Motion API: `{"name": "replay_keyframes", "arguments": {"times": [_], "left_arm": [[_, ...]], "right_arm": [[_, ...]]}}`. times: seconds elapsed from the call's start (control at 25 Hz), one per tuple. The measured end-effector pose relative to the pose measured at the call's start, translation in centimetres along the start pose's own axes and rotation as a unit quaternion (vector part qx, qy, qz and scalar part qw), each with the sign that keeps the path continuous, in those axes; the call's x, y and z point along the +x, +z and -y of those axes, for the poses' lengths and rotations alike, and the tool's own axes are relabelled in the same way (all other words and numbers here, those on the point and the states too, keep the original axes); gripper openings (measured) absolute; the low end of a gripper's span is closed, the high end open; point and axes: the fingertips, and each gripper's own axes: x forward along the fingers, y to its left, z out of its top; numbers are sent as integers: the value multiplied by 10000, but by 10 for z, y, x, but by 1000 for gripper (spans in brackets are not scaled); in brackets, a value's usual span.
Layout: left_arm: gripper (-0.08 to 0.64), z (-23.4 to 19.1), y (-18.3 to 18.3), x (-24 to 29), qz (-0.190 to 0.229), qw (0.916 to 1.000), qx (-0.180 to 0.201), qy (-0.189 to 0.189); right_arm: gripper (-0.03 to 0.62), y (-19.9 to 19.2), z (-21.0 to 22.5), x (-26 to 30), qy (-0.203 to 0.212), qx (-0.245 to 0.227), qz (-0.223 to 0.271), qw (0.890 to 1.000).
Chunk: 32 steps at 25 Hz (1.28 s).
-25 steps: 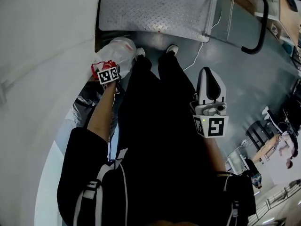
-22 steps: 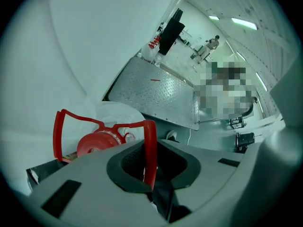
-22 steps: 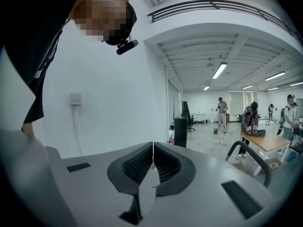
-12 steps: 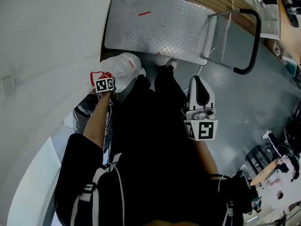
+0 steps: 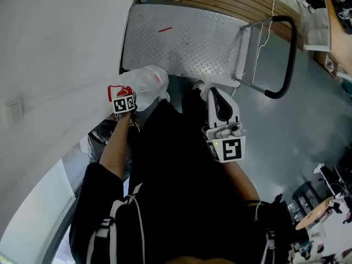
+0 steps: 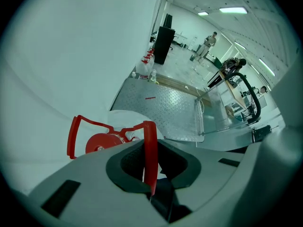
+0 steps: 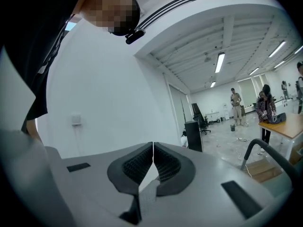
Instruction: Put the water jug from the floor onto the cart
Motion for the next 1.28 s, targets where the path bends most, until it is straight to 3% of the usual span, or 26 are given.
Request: {"name": "replay_keyframes", "arguments": {"times": [0.4,0.6,0.76,0.96,1.28], "left_arm": [[61,61,93,3,616,9977,30,-295],[61,89,127,20,514,9971,332,-453],[61,110,158,41,418,9950,634,-642],[61,134,195,71,227,9932,711,-898],[61,164,249,99,177,9904,702,-1176]], "right_arm": [[18,6,50,1,-18,125,19,9999],[19,9,55,3,-165,76,18,9998],[18,11,69,7,-576,60,-1,9983],[18,19,79,18,-1056,60,0,9944],[18,29,86,43,-1382,-51,101,9903]]}}
